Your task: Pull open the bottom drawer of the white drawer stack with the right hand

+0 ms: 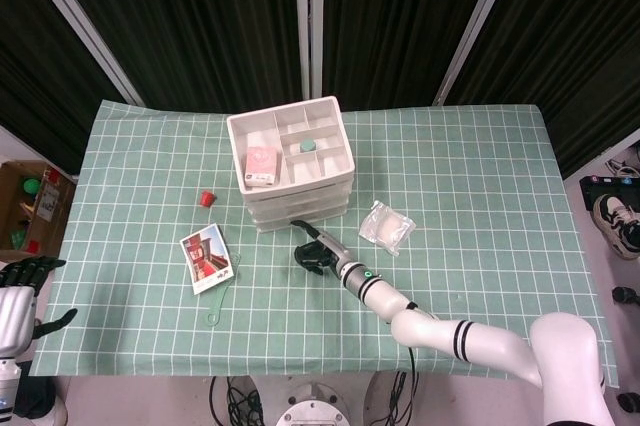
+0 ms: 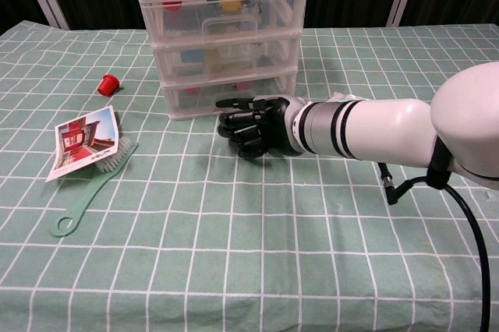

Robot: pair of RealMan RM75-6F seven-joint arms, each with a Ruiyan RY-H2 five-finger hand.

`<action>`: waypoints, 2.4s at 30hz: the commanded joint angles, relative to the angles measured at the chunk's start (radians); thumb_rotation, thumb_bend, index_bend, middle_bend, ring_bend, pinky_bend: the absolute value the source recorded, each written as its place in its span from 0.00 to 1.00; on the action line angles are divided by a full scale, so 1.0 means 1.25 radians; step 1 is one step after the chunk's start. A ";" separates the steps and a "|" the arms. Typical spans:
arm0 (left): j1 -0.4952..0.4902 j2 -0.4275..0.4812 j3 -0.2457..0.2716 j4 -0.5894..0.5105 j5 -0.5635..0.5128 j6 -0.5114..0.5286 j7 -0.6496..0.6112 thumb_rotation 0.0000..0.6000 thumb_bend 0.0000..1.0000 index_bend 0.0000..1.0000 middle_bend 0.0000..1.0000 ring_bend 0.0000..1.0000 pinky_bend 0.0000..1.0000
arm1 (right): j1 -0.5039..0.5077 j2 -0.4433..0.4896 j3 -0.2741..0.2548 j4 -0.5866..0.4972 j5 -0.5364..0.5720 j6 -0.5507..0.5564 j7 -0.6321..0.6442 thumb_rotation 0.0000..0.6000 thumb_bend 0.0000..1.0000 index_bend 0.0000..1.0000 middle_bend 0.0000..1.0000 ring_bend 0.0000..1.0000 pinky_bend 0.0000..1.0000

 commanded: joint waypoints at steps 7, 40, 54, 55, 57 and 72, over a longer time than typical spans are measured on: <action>0.001 0.001 0.001 -0.002 0.002 0.001 0.000 1.00 0.03 0.28 0.25 0.19 0.20 | 0.015 -0.017 0.002 0.020 0.026 0.002 -0.044 1.00 0.63 0.09 0.76 0.77 0.81; 0.002 0.006 0.001 -0.018 0.013 0.010 0.007 1.00 0.03 0.28 0.25 0.19 0.20 | -0.056 0.265 -0.129 -0.340 -0.094 0.248 -0.472 1.00 0.63 0.00 0.76 0.79 0.83; 0.002 0.010 0.000 -0.028 0.008 0.006 0.018 1.00 0.03 0.28 0.25 0.19 0.20 | 0.030 0.242 -0.142 -0.279 0.106 0.245 -0.575 1.00 0.63 0.01 0.76 0.79 0.83; 0.002 0.010 0.000 -0.028 0.007 0.005 0.018 1.00 0.03 0.28 0.25 0.19 0.20 | 0.033 0.237 -0.141 -0.271 0.109 0.243 -0.576 1.00 0.63 0.01 0.76 0.79 0.83; 0.001 0.010 0.000 -0.028 0.007 0.004 0.018 1.00 0.03 0.28 0.25 0.19 0.20 | 0.038 0.231 -0.141 -0.261 0.116 0.239 -0.578 1.00 0.63 0.01 0.76 0.79 0.83; 0.002 0.008 0.001 -0.023 0.001 0.000 0.013 1.00 0.03 0.28 0.25 0.19 0.20 | 0.049 0.241 -0.155 -0.256 0.155 0.221 -0.587 1.00 0.63 0.17 0.76 0.80 0.85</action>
